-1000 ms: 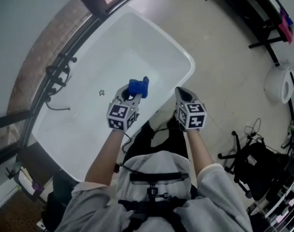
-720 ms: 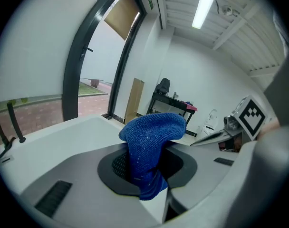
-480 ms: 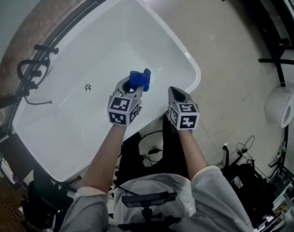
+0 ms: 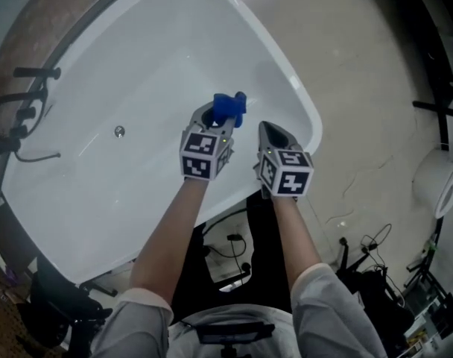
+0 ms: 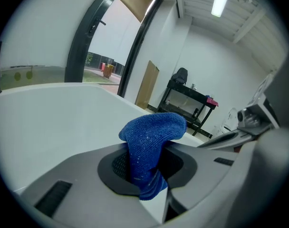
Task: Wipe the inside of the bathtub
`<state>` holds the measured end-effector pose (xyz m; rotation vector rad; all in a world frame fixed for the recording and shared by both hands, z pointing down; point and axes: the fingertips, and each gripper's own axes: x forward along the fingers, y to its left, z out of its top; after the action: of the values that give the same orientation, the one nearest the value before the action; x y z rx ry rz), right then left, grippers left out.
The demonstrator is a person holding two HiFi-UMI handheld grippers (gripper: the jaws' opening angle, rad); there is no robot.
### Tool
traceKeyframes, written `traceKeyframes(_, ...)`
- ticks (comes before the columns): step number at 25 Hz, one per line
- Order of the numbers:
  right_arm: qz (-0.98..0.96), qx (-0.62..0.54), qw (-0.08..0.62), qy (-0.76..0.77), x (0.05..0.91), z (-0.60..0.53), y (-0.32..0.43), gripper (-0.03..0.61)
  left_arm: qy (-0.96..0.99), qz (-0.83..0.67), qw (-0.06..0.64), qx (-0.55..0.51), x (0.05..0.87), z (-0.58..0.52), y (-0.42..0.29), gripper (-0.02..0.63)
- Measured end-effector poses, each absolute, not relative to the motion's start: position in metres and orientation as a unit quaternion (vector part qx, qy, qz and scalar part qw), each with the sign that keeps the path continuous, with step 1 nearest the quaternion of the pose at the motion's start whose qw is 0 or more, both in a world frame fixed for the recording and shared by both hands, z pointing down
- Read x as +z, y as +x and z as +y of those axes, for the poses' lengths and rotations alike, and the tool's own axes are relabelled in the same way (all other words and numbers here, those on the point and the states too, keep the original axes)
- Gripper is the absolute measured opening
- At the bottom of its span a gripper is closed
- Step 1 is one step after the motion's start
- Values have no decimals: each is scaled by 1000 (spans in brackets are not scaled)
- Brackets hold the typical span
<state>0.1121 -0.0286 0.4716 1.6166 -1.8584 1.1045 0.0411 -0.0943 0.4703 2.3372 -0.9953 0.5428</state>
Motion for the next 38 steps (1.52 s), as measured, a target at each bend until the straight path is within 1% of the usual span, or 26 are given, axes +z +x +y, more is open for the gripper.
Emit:
traceKeyframes(6,-669,404,226,582,498,-49,119,6,867,-368,275,192,504,-132,62,89)
traceKeyframes(15,-654,413,233,589,519,-68,126,6,869,-356,290,186,529,-168,95,89)
traceKeyframes(18,-655,412,232,589,522,-73,127,6,876,-340,276,201,538,-170,106,89)
traceKeyframes(26,-643,424,237,592,527,-65,140,6,904,-276,204,255,542,-167,143,89)
traceKeyframes(32,-637,434,229,595,530,-55,153,6,904,-256,199,280,548,-171,148,87)
traceKeyframes(38,-642,436,226,589,538,-60,150,6,905,-229,184,309,556,-170,147,86)
